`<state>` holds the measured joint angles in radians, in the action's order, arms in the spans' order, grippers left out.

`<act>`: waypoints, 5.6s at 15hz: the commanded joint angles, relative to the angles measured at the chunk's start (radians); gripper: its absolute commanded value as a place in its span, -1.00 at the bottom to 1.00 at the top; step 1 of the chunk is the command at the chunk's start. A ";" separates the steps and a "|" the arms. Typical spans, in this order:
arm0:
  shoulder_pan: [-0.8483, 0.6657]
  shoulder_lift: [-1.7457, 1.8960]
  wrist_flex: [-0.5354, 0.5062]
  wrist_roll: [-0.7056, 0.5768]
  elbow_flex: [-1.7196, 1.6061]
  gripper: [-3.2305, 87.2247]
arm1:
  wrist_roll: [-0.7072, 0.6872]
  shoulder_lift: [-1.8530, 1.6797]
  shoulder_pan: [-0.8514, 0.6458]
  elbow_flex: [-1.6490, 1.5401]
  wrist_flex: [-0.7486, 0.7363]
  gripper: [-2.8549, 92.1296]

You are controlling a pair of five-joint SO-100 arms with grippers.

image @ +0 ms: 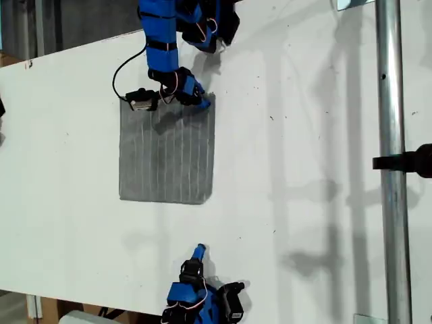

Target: Grasp corners of a towel and fold twice.

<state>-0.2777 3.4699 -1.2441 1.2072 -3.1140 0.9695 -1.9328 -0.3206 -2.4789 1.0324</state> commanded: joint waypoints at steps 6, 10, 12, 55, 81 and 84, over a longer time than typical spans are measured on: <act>0.012 0.006 0.012 -0.002 0.026 -0.99 | 0.012 -0.028 0.037 0.038 -0.034 -0.94; -0.002 -0.143 0.032 0.014 0.308 -1.00 | 0.012 -0.028 0.035 0.029 -0.046 -0.94; 0.002 -0.518 0.069 -0.031 0.566 -1.00 | 0.012 -0.028 0.034 0.029 -0.048 -0.94; -0.012 -2.594 -0.351 -0.382 2.256 -0.99 | 0.112 -0.236 0.189 0.040 0.061 -0.94; -0.333 -2.344 -0.183 -0.770 2.229 -1.00 | -0.462 -0.127 -0.413 0.476 0.163 -0.94; -0.382 -2.327 -0.132 -0.813 2.240 -1.00 | -0.561 -0.035 -0.485 0.626 0.130 -0.94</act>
<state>-0.6335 1.0815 -1.4021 0.4080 -0.9189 0.4433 -1.9696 -0.7808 -1.9528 1.1827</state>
